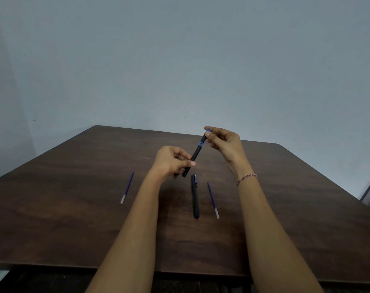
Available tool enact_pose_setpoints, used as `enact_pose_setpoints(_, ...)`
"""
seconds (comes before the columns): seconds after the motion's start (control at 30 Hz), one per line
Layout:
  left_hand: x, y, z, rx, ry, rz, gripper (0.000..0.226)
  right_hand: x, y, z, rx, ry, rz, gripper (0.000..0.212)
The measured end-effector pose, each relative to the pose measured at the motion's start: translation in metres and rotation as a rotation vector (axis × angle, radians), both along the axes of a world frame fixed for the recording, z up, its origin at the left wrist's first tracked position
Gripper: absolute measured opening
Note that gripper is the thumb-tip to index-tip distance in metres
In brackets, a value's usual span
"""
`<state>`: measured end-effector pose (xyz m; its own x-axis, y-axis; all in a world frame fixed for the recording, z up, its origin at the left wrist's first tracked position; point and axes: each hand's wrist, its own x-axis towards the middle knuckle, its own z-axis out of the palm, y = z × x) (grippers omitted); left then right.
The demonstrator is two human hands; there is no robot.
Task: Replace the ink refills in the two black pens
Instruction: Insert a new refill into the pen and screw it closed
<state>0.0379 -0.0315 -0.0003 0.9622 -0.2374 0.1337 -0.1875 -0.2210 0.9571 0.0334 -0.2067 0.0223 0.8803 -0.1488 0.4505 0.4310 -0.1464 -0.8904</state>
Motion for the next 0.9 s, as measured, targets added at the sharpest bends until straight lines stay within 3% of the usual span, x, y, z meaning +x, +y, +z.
enact_pose_setpoints(0.9,0.0029,-0.0025,-0.0036,0.014,-0.034,0.062,0.015,-0.0007,-0.0012,-0.0019,0.075,0.068,0.072,0.012)
